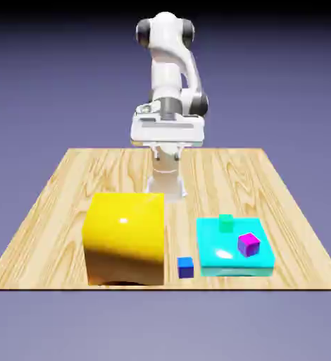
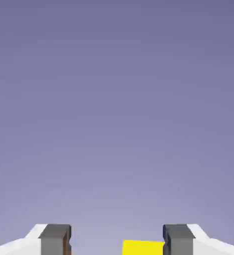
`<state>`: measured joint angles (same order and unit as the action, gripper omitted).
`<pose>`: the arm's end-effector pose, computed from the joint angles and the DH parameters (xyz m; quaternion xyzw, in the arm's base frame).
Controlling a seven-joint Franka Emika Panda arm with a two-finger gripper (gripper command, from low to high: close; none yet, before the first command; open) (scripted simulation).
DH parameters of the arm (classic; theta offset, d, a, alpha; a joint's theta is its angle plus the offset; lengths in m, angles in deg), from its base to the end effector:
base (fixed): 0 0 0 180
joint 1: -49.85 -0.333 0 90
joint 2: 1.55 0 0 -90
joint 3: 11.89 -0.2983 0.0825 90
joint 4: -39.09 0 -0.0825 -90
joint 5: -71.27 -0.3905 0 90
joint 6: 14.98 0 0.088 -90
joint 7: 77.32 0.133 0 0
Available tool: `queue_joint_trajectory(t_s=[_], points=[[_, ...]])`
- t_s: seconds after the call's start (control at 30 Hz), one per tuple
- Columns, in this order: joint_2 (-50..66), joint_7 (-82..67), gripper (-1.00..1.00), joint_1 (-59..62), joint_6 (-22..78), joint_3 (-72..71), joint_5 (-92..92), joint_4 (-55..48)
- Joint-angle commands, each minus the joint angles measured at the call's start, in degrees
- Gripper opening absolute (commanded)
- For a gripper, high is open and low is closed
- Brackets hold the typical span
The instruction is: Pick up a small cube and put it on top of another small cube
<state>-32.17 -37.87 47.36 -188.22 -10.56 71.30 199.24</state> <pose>0.4282 0.0092 0.4114 -0.8766 0.3048 -0.3470 0.1347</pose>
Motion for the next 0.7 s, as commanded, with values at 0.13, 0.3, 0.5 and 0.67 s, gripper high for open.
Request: queue_joint_trajectory(t_s=[0.13,0.3,0.5,0.67], points=[[8.45,-12.46,0.0,-7.44,3.19,5.54,0.1,-3.52],[16.9,-24.92,0.0,-14.88,6.38,11.08,0.2,-7.03],[27.05,-39.87,0.0,-23.81,10.21,17.73,0.33,-11.25],[35.5,-52.33,0.0,-31.25,13.4,23.27,0.43,-14.77]])
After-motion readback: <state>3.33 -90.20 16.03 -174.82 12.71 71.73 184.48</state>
